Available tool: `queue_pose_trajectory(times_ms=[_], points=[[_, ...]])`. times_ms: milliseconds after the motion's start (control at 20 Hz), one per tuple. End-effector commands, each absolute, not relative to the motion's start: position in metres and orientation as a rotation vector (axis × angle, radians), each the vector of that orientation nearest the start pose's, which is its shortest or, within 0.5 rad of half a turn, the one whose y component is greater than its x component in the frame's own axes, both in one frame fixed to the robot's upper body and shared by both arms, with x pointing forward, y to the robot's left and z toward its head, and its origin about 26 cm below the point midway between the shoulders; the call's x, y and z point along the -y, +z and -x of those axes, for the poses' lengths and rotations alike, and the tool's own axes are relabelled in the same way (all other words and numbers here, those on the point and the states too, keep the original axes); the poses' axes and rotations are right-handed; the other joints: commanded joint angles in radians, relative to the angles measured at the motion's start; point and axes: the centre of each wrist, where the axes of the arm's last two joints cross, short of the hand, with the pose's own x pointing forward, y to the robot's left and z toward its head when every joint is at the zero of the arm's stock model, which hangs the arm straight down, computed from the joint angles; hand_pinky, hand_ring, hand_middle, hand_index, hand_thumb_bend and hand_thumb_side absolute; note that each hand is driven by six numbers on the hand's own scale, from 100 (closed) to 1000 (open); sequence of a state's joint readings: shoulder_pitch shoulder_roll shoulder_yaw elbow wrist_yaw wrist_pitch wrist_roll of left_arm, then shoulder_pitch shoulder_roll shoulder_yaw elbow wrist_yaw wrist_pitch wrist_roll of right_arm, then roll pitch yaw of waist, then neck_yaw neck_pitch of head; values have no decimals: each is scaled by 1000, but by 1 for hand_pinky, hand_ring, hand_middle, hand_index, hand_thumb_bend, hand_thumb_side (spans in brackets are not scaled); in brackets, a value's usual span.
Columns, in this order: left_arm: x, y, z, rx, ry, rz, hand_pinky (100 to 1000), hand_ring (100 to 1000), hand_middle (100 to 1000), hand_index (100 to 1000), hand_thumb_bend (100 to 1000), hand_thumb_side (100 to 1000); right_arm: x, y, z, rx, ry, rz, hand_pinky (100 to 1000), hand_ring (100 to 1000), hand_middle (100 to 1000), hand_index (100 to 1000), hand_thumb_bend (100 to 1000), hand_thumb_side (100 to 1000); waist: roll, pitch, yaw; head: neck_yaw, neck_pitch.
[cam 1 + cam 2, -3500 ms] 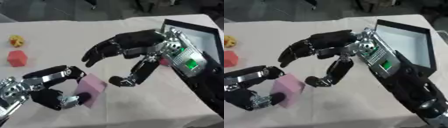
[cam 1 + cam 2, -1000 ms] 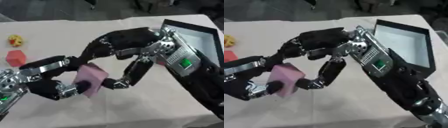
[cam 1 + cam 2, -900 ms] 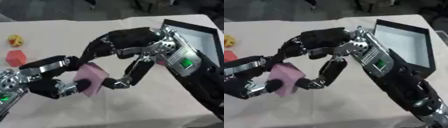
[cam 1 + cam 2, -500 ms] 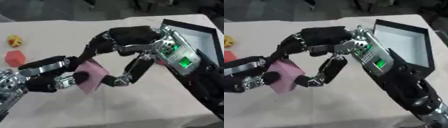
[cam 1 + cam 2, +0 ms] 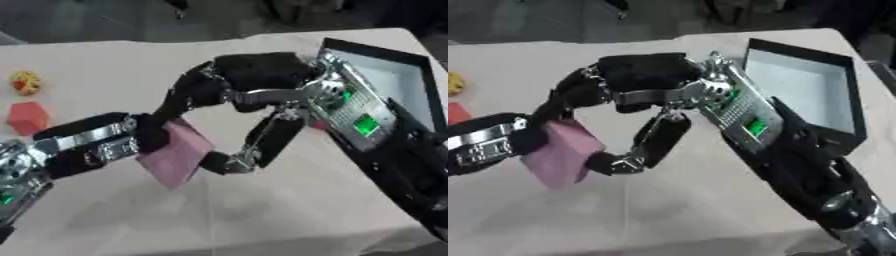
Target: Pick up the objects with one hand, pass them to the other hand, and then place them into the box on the other side of the table.
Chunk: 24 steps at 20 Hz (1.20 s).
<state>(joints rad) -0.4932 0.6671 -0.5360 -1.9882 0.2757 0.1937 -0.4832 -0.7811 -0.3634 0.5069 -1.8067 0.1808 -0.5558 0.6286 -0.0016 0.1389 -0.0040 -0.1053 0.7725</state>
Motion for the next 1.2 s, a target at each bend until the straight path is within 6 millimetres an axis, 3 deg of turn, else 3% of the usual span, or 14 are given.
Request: queue_pose_trajectory(times_ms=[50,350,550,900,1200], points=[[-191,208,-292,1658,-1369,469,800,640,646,812,372,1000,108,248,-328,-2098,-2053,270,775,679,355,898,100,203,0,-9,0,-4,-2],[-215,222,-301,1706,-1156,339,788,651,661,820,286,1000,118,253,-326,-2146,-2008,233,776,680,354,896,100,200,-2,-10,-1,-11,-2],[-240,228,-313,1736,-986,225,781,647,658,814,215,1000,142,257,-330,-2250,-1998,157,771,680,356,894,100,198,-4,-11,-2,-21,-2],[-278,217,-311,1783,-774,41,769,628,641,799,100,950,218,256,-353,-2552,-2070,-145,751,674,350,887,100,149,-2,-12,-12,-98,-2],[-291,201,-289,1861,-667,-97,766,617,632,795,100,883,306,249,-369,-2783,-2181,-626,726,687,374,892,100,228,-2,-14,-20,-198,-2]])
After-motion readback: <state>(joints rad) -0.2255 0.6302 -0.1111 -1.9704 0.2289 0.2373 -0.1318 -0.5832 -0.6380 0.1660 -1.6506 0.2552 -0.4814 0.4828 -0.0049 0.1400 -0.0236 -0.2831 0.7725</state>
